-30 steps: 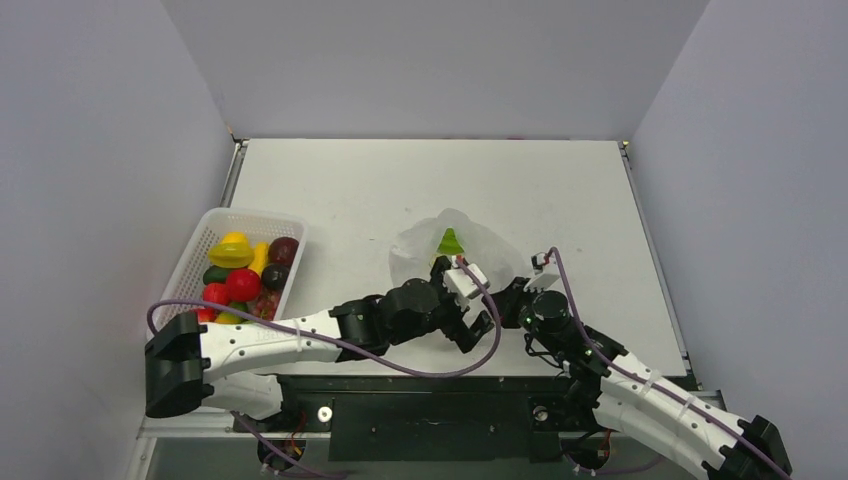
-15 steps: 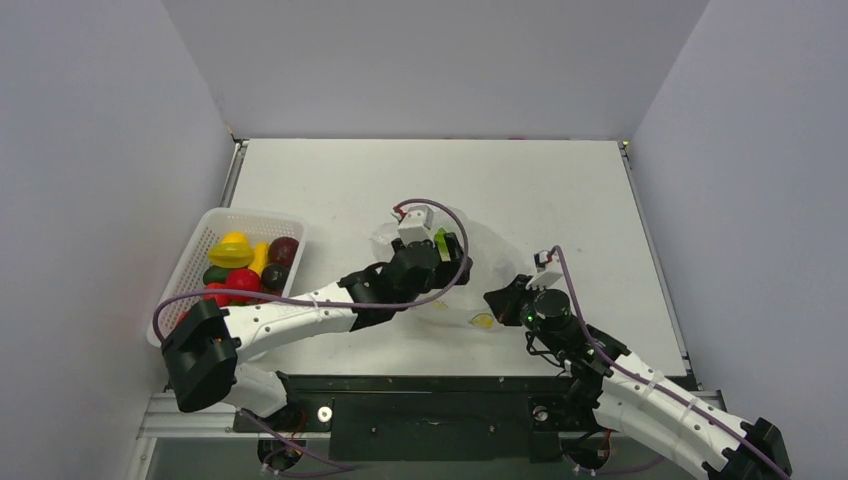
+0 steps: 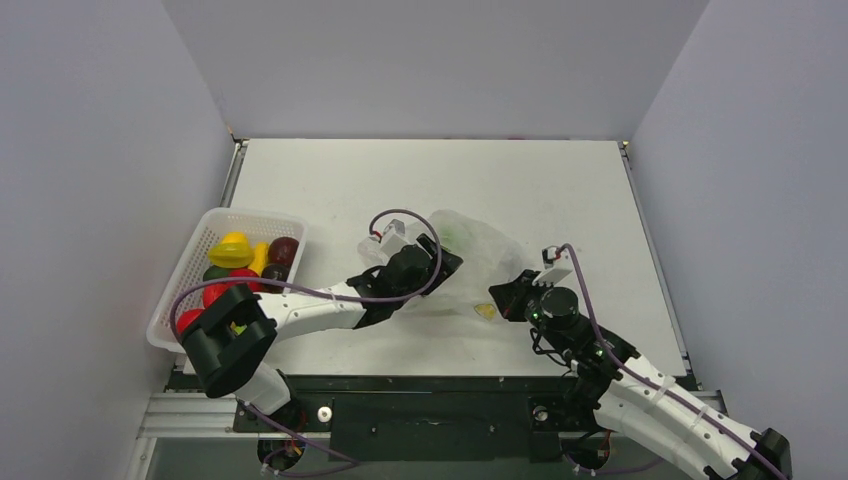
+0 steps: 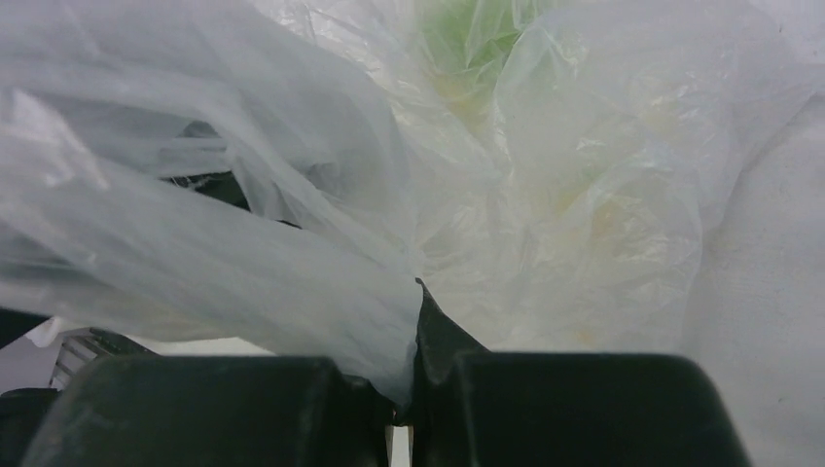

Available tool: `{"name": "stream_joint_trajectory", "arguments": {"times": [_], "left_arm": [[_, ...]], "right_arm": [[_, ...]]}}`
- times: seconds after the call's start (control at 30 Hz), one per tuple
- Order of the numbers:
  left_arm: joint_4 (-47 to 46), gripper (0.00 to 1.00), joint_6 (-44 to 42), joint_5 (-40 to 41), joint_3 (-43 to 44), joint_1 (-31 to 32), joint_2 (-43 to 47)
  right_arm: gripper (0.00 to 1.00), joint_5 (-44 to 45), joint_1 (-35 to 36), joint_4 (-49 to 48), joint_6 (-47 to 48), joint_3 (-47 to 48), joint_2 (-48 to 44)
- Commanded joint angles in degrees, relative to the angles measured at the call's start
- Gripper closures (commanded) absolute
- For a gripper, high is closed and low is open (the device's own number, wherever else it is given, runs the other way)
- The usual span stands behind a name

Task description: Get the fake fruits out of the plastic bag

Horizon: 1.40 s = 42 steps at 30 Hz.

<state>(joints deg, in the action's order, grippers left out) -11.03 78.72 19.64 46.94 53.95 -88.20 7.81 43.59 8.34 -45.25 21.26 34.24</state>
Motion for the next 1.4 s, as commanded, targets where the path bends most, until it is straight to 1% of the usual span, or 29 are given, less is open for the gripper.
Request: {"name": "stream_joint_trajectory", "arguments": {"times": [0.0,0.07,0.13,0.2,0.23,0.27,0.3,0.33,0.37,0.4,0.43,0.5,0.57,0.7,0.8,0.87,0.93,0.97,1.0,1.03,1.07,1.1,1.13,1.17,1.2,1.23,1.27,1.3,1.37], "left_arm": [[-3.9,0.38,-1.7,2.9,0.2,2.0,1.8],[-3.8,0.38,-0.9,3.7,-1.3,2.1,2.2],[-4.0,0.39,-1.6,4.7,-2.2,2.2,2.6],[-2.8,0.39,-6.0,6.3,-2.0,2.7,3.4],[-2.5,0.39,-7.3,6.9,-1.8,3.0,4.2],[-2.1,0.39,-10.1,7.4,-1.7,3.2,4.5],[-1.8,0.39,-11.3,7.0,-1.4,3.2,5.0],[-1.1,0.38,-13.9,6.8,-1.1,3.3,5.2],[-0.8,0.37,-15.6,6.3,-1.1,3.3,5.7],[-0.4,0.37,-17.7,6.0,-1.2,3.3,6.0],[-0.3,0.36,-18.8,5.4,-1.4,3.5,6.4],[-0.2,0.35,-21.4,4.3,-2.1,3.5,7.0],[0.1,0.35,-23.6,3.6,-2.8,3.5,7.3],[0.3,0.34,-26.2,3.3,-4.9,3.5,8.5],[0.0,0.33,-26.5,2.7,-5.9,3.4,9.6],[-0.9,0.31,-26.5,2.0,-6.3,3.3,9.9],[-1.7,0.29,-26.5,0.9,-6.4,2.8,9.6],[-1.9,0.29,-26.2,0.4,-6.1,2.4,9.4],[-1.9,0.29,-26.1,-0.4,-6.0,1.9,9.2],[-2.0,0.29,-25.9,-0.7,-6.1,1.6,9.2],[-2.3,0.29,-25.9,-0.9,-6.1,1.3,9.4],[-2.5,0.29,-25.8,-1.0,-6.5,1.1,9.5],[-2.9,0.28,-25.9,-1.0,-6.7,0.6,9.7],[-3.0,0.28,-25.9,-1.0,-7.1,0.4,9.7],[-3.3,0.28,-25.9,-1.4,-7.3,-0.3,9.6],[-3.4,0.28,-25.8,-1.7,-7.6,-0.6,9.5],[-3.6,0.28,-25.6,-2.6,-7.7,-1.2,9.5],[-3.8,0.28,-25.6,-3.4,-8.0,-1.6,9.6],[-4.0,0.28,-25.8,-4.0,-8.4,-1.9,9.7]], "right_arm": [[1.00,2.5,0.3,1.7,2.6,5.0,-0.5],[1.00,0.6,0.3,0.4,3.5,5.2,-0.5],[0.94,-1.9,0.3,-1.2,5.2,4.9,-0.1],[0.84,-2.3,0.3,0.4,6.8,5.6,0.7],[0.77,-2.0,0.4,1.4,7.3,6.4,0.7],[0.72,-0.8,0.4,4.3,8.2,7.0,0.8],[0.61,-0.1,0.4,6.4,8.7,8.4,0.9],[0.50,1.7,0.4,10.9,9.9,9.5,0.9],[0.45,2.8,0.4,13.5,10.5,12.0,0.9],[0.36,5.1,0.4,18.4,11.7,13.2,0.8],[0.34,7.2,0.5,22.8,12.2,15.9,0.6],[0.30,9.3,0.6,27.9,13.4,20.1,-0.2],[0.29,9.7,0.5,30.2,13.9,24.0,-1.6],[0.24,8.5,0.5,30.3,15.0,30.9,-2.8],[0.19,9.9,0.4,28.4,16.8,34.8,0.6],[0.19,9.8,0.4,27.4,17.7,37.1,4.8],[0.25,7.2,0.4,26.0,17.7,38.3,9.3],[0.32,3.8,0.4,24.6,17.2,38.0,12.0],[0.37,2.0,0.4,23.9,16.7,37.6,13.2],[0.47,-1.6,0.5,22.4,15.5,36.0,14.8],[0.51,-4.8,0.6,20.3,14.7,34.4,15.3],[0.58,-6.1,0.7,18.9,12.3,30.1,15.3],[0.62,-9.0,0.8,14.8,9.5,27.5,15.0],[0.67,-10.4,1.0,12.1,7.7,21.5,13.9],[0.70,-13.6,1.1,6.7,4.3,18.5,13.4],[0.72,-15.0,1.6,3.7,2.7,12.4,12.3],[0.73,-16.3,1.9,-0.2,0.2,10.0,11.9],[0.74,-16.3,2.5,-1.1,-0.5,6.5,11.1],[0.74,-14.6,3.2,-0.1,-1.0,4.6,9.9]]}}
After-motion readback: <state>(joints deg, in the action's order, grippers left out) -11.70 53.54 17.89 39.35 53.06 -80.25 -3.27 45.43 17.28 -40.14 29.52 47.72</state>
